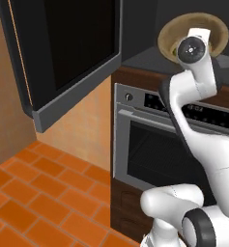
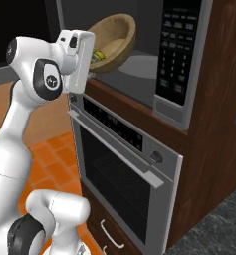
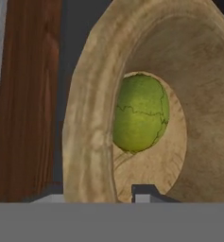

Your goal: Pick the lime from the sink and place it in the bowl. Then pick the bowl and place it in the microwave. Then close the microwave door and press the start button.

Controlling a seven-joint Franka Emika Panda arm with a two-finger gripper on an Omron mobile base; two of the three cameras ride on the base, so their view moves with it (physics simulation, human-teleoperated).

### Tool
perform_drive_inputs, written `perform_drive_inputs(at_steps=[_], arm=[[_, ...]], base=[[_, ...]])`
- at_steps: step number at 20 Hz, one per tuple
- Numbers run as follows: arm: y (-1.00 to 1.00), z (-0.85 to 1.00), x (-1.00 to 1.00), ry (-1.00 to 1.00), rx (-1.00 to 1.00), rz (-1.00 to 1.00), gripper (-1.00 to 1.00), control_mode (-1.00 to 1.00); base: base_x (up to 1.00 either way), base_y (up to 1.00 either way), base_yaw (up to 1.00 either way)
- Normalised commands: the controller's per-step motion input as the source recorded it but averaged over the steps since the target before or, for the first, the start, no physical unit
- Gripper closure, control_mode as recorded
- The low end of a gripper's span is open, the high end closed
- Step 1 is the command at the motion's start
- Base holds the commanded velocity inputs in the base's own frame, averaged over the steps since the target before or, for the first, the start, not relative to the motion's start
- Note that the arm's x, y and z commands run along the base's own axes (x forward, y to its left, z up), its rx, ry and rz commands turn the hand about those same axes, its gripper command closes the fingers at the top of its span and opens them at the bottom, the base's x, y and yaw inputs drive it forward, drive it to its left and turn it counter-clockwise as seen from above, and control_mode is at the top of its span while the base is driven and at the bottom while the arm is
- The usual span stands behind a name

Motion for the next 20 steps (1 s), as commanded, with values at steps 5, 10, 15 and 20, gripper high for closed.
perform_drive_inputs(at_steps=[5,10,15,20], arm=[[-0.47,0.13,0.27,-0.04,0.05,-0.11,1.00,-1.00],[-0.39,0.00,0.36,0.00,0.06,-0.02,1.00,-1.00],[-0.30,0.00,0.40,0.00,0.10,0.00,1.00,-1.00],[-0.20,-0.20,0.26,0.05,0.14,0.00,1.00,-1.00]], base=[[0.00,0.00,0.00],[0.00,0.00,0.00],[0.00,0.00,0.00],[0.00,0.00,0.00]])
